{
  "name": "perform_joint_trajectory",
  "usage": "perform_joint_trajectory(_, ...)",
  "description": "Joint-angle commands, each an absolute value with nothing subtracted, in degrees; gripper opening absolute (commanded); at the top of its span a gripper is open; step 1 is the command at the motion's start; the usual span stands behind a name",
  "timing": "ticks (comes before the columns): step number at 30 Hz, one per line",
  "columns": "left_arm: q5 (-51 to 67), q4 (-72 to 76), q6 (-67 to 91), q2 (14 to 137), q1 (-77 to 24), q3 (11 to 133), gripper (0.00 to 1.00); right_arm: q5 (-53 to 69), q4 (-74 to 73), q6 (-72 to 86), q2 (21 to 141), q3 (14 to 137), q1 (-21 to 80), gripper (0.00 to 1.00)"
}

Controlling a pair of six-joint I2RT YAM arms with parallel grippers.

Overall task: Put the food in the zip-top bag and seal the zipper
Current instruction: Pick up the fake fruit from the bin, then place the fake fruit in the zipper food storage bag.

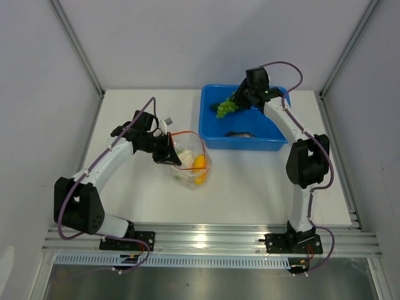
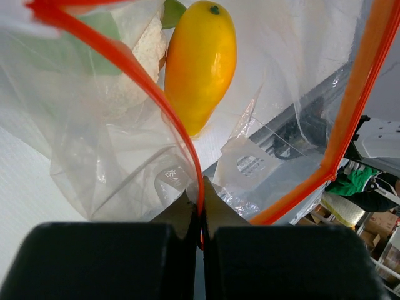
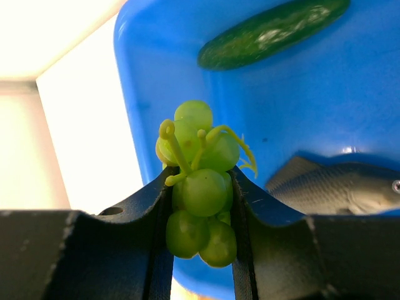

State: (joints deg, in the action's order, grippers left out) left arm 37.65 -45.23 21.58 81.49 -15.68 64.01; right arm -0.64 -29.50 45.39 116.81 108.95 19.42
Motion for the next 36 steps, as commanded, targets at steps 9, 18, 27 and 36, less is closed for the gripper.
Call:
perform_joint_trajectory(9,36.9,-43.9,23.1,78.7,-15.0,63.1,0.01,2.0,-31.8,27.9,102.4,107.8,27.3,0.0)
perform_joint_trajectory(18,37.3,-43.3,23.6,79.3,-15.0,64.4,0.0,4.7,-33.0,17.4,94.4,105.8,36.6,0.0)
perform_joint_trajectory(27,37.4,-43.7,23.7,80.0,-15.0,66.7,0.01,6.4,-34.4,10.6,91.8,105.6,43.5,0.0)
perform_joint_trajectory(36,37.6,-44.7,23.7,79.1,-15.0,66.6,0.0,2.4,-37.7,3.5,95.5,106.3,50.5,0.0)
